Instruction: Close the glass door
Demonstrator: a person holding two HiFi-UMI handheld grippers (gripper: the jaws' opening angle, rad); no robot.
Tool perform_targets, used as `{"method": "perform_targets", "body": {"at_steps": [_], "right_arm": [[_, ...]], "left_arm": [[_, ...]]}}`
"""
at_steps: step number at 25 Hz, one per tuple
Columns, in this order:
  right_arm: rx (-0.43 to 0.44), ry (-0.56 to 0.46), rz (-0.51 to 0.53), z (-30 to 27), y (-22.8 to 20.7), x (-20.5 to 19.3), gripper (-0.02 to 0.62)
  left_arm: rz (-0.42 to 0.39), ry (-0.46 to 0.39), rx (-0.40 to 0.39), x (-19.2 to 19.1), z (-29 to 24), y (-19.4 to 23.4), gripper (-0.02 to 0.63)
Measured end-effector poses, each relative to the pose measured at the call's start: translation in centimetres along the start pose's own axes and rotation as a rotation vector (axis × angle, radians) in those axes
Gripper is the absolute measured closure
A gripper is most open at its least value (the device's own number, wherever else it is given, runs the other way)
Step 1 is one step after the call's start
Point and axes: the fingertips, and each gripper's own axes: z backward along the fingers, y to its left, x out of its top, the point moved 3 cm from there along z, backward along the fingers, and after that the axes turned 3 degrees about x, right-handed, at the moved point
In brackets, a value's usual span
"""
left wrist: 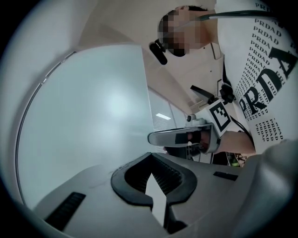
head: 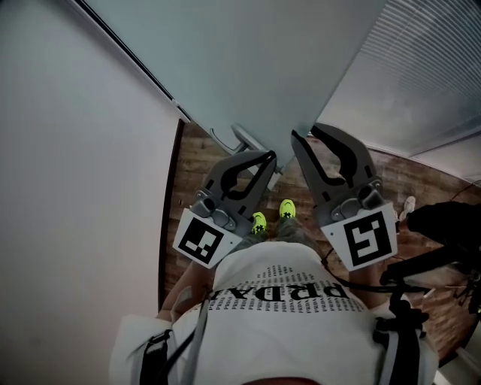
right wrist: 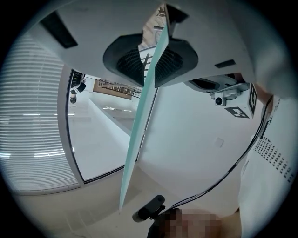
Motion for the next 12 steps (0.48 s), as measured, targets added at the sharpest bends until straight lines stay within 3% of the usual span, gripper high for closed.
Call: {"method": "perform_targets", "body": {"at_steps": [12], "right_arm": [[0.039,0.001,0.039,-0.1,0.5,0.3,0.537]], "left_arm": [[-0.007,-0.067,0.007,-0.1,-1.2,0.5,0.614]]}}
